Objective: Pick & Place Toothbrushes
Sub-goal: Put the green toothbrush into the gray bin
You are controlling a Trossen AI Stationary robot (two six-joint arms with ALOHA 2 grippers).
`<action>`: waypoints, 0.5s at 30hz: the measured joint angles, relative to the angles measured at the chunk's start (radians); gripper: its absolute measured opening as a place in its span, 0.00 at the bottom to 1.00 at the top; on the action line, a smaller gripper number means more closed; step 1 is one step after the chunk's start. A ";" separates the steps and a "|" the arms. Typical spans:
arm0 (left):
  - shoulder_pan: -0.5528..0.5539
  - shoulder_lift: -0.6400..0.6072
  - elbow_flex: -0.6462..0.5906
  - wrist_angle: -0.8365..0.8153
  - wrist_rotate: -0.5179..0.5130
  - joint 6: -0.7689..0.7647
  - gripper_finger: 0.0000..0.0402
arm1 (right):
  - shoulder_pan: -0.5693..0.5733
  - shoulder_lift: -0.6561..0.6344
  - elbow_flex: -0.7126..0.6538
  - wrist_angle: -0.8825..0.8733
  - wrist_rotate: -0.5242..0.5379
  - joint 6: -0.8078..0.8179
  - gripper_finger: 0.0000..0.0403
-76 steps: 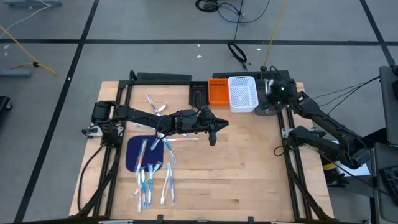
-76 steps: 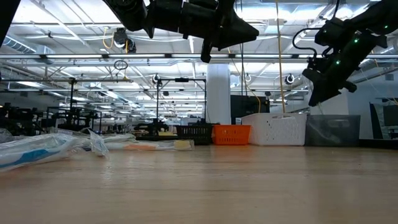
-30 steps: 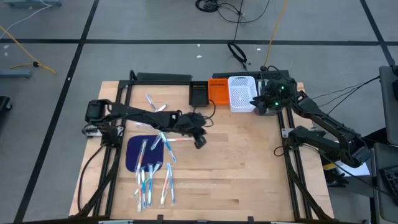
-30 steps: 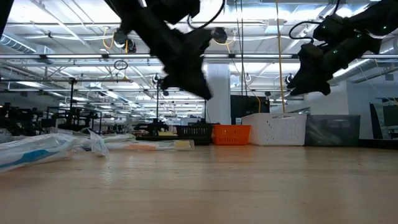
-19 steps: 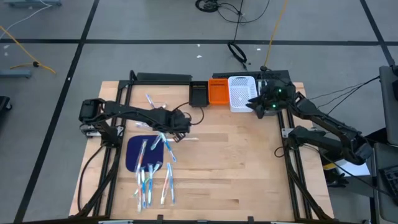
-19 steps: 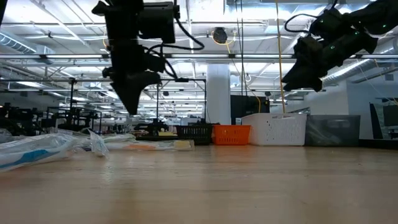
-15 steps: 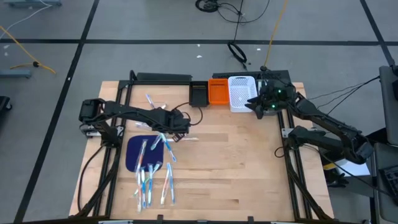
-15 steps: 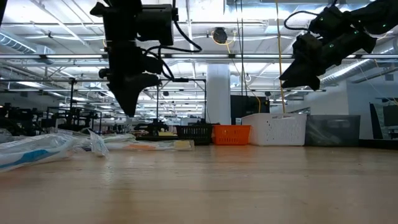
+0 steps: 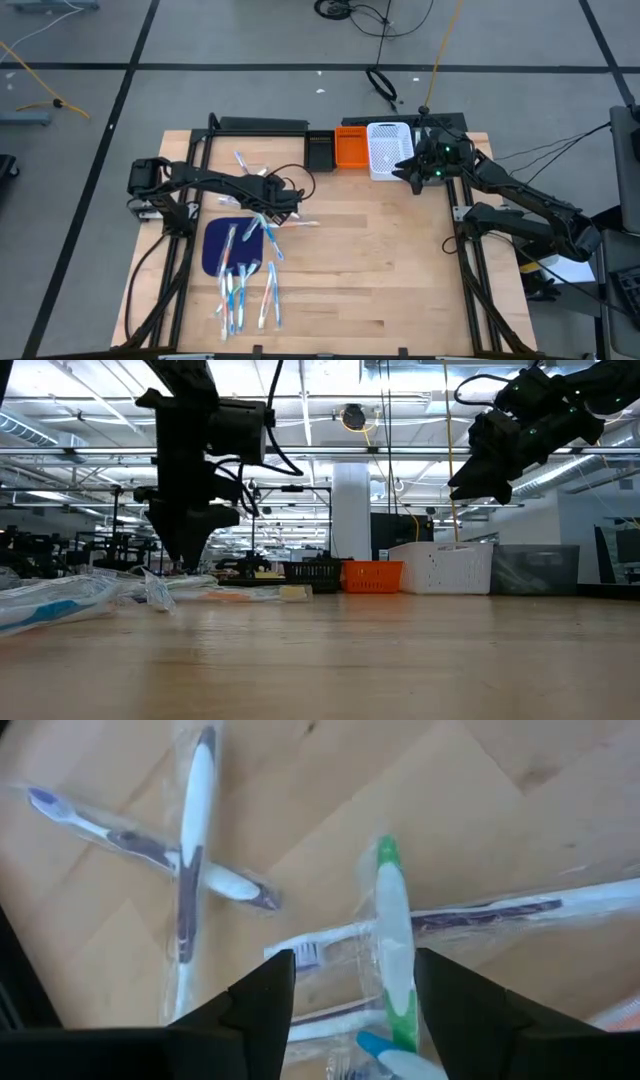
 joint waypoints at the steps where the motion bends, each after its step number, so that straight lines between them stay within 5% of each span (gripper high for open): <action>1: 0.002 0.000 -0.005 0.007 0.001 0.000 0.52 | 0.000 0.000 0.000 0.000 0.000 0.000 0.41; 15: 0.023 0.001 -0.034 0.103 0.045 0.023 0.47 | 0.000 0.000 0.000 0.000 0.000 0.000 0.41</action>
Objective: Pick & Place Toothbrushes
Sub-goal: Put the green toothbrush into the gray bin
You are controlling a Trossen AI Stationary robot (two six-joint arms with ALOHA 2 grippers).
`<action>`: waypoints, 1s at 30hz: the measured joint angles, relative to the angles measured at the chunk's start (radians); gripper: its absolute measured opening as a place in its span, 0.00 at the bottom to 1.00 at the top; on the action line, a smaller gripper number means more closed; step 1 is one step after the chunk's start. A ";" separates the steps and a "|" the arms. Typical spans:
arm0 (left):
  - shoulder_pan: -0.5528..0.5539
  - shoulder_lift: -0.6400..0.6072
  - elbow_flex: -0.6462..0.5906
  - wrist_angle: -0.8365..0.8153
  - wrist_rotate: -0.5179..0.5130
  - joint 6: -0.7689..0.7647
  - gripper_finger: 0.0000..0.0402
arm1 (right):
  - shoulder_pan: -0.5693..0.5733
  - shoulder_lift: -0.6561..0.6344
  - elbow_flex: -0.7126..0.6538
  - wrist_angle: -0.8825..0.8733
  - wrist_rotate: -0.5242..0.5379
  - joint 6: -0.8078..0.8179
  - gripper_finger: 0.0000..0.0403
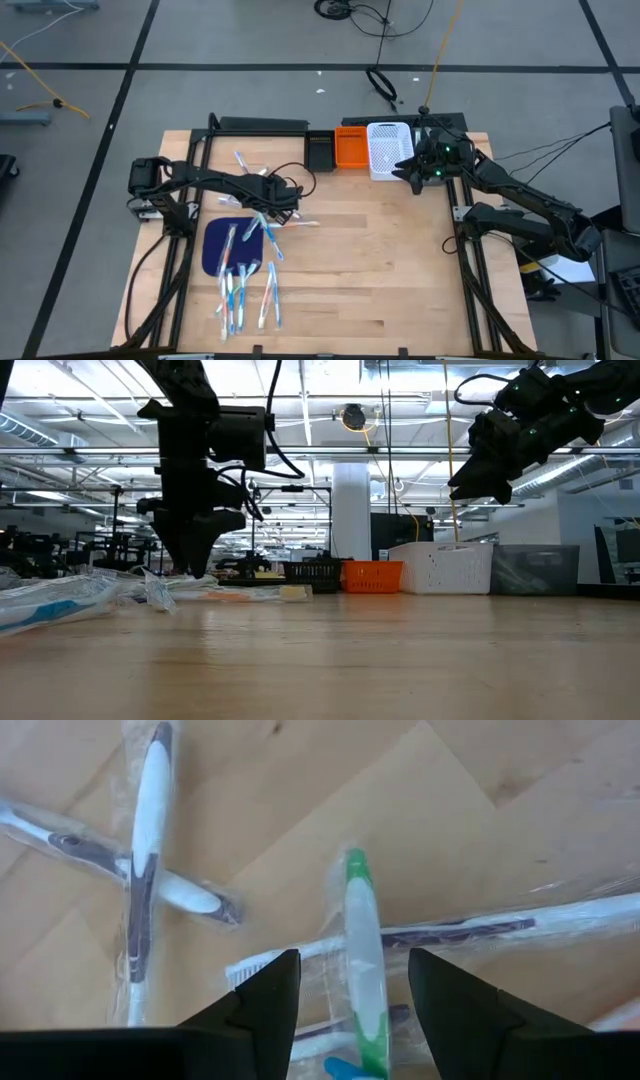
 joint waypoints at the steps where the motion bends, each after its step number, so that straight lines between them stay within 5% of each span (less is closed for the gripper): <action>1: 0.000 0.002 0.000 0.004 0.000 0.000 0.46 | 0.000 0.000 0.000 0.000 0.000 0.000 0.41; 30: 0.013 0.001 -0.081 0.166 0.048 0.028 0.46 | 0.032 0.000 0.000 0.004 0.024 0.008 0.41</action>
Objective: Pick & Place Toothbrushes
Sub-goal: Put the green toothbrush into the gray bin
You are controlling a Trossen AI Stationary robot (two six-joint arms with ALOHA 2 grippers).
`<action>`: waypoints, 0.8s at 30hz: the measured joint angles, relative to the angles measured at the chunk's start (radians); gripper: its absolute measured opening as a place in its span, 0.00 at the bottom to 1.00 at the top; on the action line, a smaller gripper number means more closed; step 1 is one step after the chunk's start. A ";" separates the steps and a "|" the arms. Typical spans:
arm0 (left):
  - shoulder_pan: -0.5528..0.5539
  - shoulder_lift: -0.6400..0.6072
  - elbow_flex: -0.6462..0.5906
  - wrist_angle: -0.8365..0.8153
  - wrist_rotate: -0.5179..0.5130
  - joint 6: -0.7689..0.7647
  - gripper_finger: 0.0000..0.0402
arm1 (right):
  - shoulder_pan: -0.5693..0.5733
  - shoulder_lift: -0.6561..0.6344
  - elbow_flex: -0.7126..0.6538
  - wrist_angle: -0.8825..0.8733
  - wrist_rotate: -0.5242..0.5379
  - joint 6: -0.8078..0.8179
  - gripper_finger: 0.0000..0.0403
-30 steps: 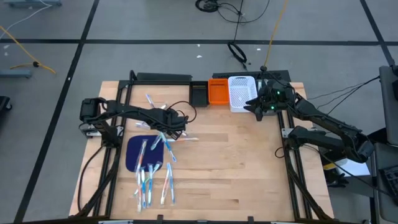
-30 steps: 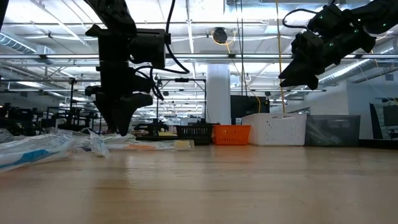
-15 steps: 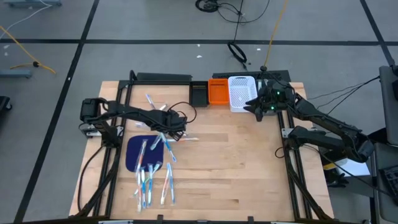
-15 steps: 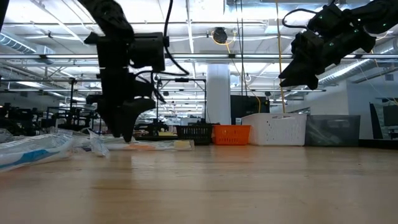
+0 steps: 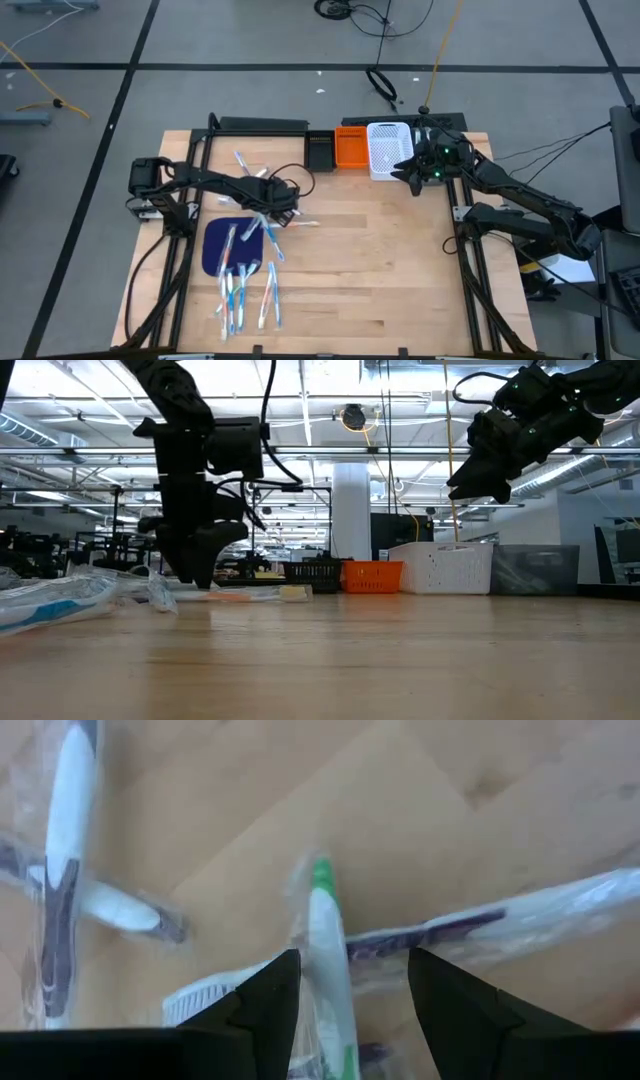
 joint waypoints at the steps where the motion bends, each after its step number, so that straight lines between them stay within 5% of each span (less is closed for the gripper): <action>1: 0.000 -0.001 0.001 -0.001 0.000 0.000 0.46 | 0.000 0.000 0.000 0.000 -0.001 0.000 0.41; 4: 0.004 -0.001 0.001 -0.020 0.003 -0.001 0.41 | 0.000 0.000 0.000 0.000 -0.001 0.000 0.41; 12: 0.019 -0.003 0.001 -0.036 0.004 0.001 0.03 | 0.000 0.000 0.000 0.000 0.000 0.000 0.41; 24: 0.015 -0.016 0.001 -0.042 0.010 0.007 0.02 | 0.000 0.000 0.000 0.000 0.002 0.000 0.41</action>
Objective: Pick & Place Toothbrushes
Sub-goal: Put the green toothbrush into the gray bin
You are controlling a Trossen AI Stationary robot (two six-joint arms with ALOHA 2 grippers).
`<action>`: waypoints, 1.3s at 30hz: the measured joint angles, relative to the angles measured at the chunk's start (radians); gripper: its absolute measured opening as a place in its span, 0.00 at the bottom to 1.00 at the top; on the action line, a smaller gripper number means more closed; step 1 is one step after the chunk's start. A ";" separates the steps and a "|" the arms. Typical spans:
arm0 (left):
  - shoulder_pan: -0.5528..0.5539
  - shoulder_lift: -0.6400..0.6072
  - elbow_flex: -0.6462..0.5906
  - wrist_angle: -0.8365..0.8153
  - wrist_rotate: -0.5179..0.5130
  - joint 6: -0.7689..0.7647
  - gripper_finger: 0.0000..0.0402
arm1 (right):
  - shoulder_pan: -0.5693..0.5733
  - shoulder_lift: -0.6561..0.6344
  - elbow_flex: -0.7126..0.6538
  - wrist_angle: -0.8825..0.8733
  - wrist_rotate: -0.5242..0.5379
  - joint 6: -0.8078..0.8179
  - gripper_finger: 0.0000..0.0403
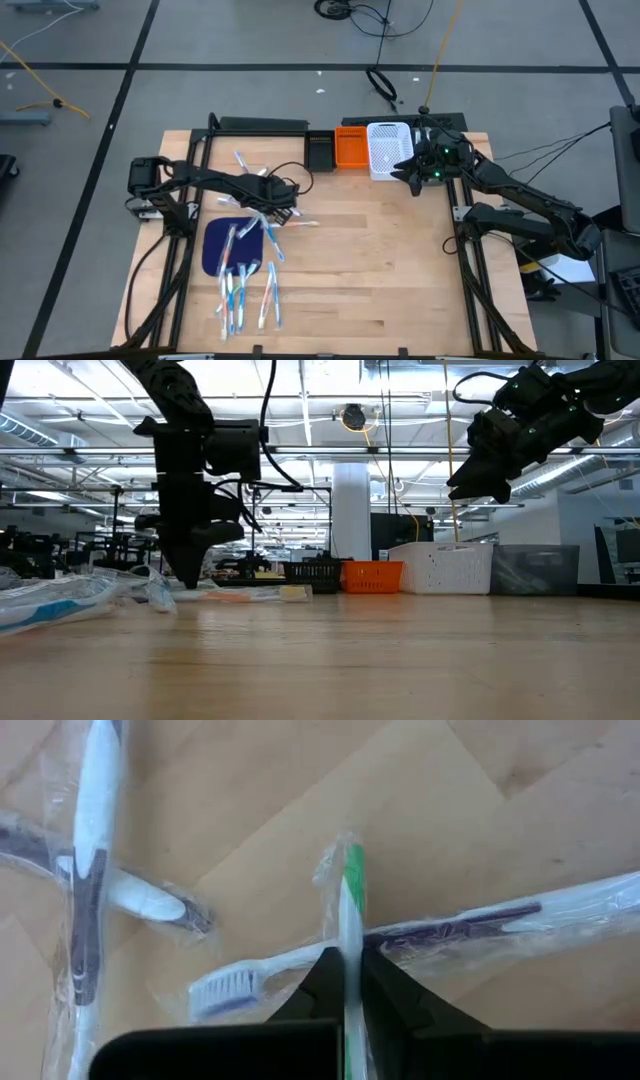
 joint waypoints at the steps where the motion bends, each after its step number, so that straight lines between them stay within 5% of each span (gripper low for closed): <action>1: -0.005 -0.011 0.000 0.000 -0.001 0.000 0.02 | 0.000 0.000 0.000 0.000 0.000 0.000 0.41; 13: -0.082 -0.247 0.000 0.217 -0.066 0.081 0.02 | 0.000 0.000 0.000 0.000 -0.002 0.000 0.41; 24: -0.125 -0.264 -0.001 0.484 -0.164 0.246 0.02 | 0.000 0.000 0.000 -0.001 -0.008 0.018 0.41; 39: -0.126 -0.215 0.001 1.113 -0.028 0.508 0.03 | 0.170 0.000 0.000 0.161 -0.009 0.030 0.41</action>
